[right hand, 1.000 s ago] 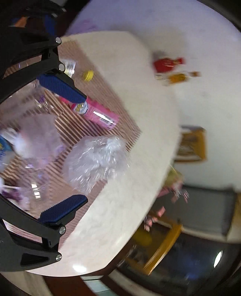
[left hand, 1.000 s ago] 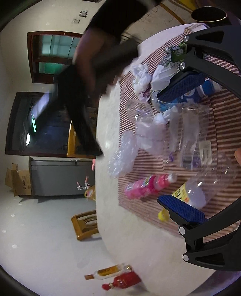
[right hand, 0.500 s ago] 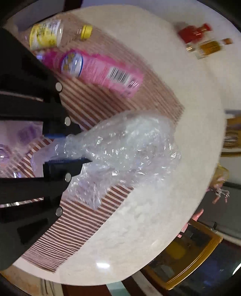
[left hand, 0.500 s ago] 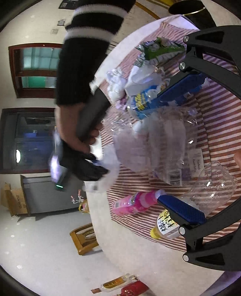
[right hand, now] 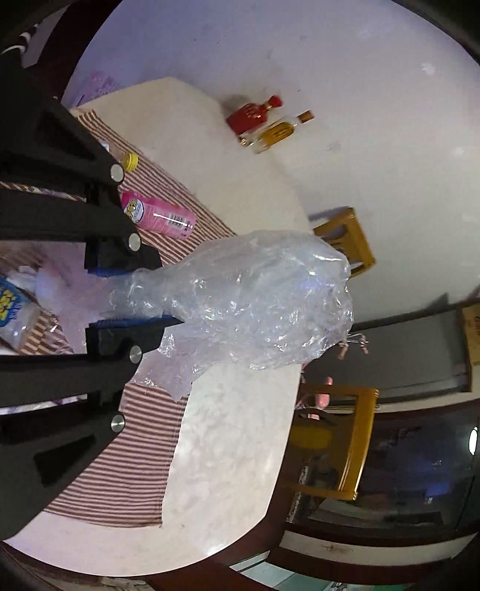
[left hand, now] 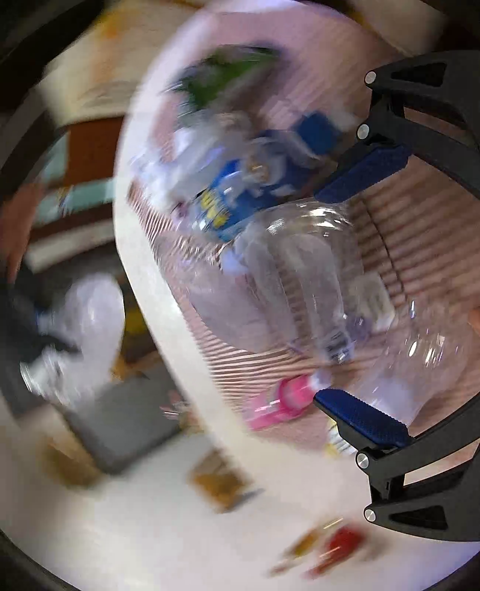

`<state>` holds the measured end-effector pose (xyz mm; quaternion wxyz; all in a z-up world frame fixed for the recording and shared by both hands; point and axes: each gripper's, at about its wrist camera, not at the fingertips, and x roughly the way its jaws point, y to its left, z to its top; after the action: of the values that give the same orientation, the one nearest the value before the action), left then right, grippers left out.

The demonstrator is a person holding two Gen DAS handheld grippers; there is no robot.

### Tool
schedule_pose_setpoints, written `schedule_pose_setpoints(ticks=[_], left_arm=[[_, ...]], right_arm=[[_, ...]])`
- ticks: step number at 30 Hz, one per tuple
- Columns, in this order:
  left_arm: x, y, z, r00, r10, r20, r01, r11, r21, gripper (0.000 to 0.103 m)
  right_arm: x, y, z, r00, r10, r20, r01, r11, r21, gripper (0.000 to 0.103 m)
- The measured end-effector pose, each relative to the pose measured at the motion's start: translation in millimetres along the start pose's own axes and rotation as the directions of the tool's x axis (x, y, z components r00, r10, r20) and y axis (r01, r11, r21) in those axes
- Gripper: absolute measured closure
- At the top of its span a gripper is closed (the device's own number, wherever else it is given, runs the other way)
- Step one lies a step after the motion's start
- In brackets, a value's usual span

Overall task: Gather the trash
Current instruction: 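Grasp the crumpled clear plastic bag with the right tool and lift it, then carry the bag with the right tool while the left tool grasps a clear plastic wrapper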

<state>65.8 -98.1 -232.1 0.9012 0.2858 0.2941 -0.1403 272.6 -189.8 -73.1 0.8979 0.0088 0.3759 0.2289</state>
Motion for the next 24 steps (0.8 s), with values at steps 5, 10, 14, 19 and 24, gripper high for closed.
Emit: schedule_pose_setpoints(ticks=[5, 10, 14, 19, 24], left_arm=[[6.1, -34.6, -10.0, 0.999, -0.031, 0.009, 0.028, 0.963, 0.269, 0.006], [15.0, -41.0, -7.1, 1.0, -0.019, 0.0, 0.018, 0.958, 0.286, 0.005], [40.3, -34.6, -10.7, 0.994, 0.106, -0.036, -0.087, 0.933, 0.349, 0.005], [61.0, -17.9, -2.1, 0.99, 0.074, -0.116, -0.034, 0.949, 0.315, 0.046], [67.6, 4.7, 3.6, 0.987, -0.001, -0.159, 0.036, 0.975, 0.22, 0.091]], right_arm=[[-9.1, -4.9, -3.3, 0.999, 0.024, 0.041, -0.025, 1.0, 0.011, 0.085], [-14.2, -9.4, -11.1, 0.999, 0.021, 0.05, -0.022, 1.0, 0.022, 0.084], [-13.9, -9.4, -12.7, 0.998, 0.024, 0.05, -0.026, 0.999, 0.041, 0.084], [-18.2, -9.4, -11.8, 0.998, 0.021, 0.054, -0.024, 0.999, 0.049, 0.083], [-24.5, -12.3, -15.1, 0.998, 0.0, 0.056, -0.004, 0.998, 0.067, 0.082]])
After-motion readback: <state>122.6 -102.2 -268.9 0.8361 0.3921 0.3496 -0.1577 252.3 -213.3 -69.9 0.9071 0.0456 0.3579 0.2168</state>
